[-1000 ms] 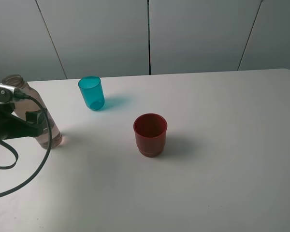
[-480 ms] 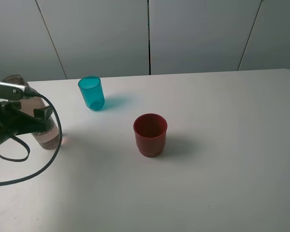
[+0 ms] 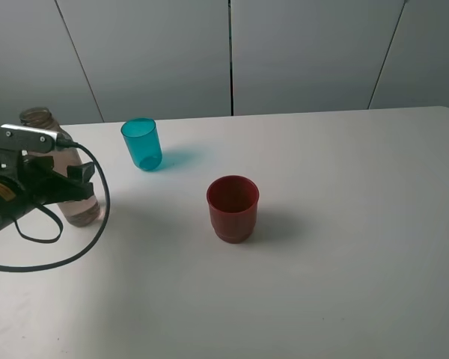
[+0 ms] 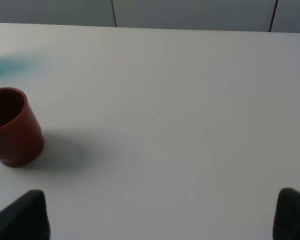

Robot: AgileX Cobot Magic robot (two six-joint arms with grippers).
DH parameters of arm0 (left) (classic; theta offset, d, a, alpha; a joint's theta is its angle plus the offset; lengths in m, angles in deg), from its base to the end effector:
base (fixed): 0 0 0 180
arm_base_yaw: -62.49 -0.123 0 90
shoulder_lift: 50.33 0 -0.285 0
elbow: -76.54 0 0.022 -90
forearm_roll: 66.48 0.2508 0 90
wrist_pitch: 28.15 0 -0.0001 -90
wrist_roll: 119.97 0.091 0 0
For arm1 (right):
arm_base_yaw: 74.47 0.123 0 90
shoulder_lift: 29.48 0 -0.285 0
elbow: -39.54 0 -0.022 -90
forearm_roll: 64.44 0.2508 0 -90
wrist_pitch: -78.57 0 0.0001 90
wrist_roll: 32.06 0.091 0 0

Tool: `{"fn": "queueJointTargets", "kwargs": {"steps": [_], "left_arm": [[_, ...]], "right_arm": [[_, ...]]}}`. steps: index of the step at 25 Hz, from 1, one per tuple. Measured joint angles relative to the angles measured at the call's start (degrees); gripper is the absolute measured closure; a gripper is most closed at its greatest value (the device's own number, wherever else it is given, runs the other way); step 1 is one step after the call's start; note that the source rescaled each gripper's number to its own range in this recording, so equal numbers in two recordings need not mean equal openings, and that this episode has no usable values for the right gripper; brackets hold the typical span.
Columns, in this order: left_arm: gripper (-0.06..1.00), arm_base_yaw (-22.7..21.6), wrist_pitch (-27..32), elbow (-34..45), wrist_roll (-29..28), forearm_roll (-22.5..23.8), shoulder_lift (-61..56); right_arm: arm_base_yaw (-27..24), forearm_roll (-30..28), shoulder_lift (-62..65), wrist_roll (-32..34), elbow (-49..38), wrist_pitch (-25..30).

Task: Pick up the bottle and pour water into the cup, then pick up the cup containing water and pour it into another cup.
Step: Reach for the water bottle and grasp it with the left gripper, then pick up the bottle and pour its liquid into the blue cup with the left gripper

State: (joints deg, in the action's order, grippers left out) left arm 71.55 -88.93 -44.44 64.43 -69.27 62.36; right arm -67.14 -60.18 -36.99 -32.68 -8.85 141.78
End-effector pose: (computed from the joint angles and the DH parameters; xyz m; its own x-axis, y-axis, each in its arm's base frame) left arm 0.2502 -0.0360 0.1083 -0.3465 0.1089 -0.9317 0.1367 0.9885 0.0647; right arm -0.0086 0.0050 0.2749 -0.4856 -0.0396 -0.8733 -0.1738 0.9834 0.0521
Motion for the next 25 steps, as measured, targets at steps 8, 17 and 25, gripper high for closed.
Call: {"fn": "queueJointTargets", "kwargs": {"steps": [8, 17, 25], "left_arm": [[0.70, 0.0, -0.1, 0.0, -0.8, 0.3, 0.0], [0.70, 0.0, -0.2, 0.0, -1.0, 1.5, 0.0], [0.70, 0.0, -2.1, 0.0, -3.7, 3.9, 0.2]], "right_arm": [[0.0, 0.0, 0.0, 0.0, 0.0, 0.0], [0.0, 0.0, 0.0, 0.0, 0.0, 0.0], [0.0, 0.0, 0.0, 0.0, 0.0, 0.0]]}}
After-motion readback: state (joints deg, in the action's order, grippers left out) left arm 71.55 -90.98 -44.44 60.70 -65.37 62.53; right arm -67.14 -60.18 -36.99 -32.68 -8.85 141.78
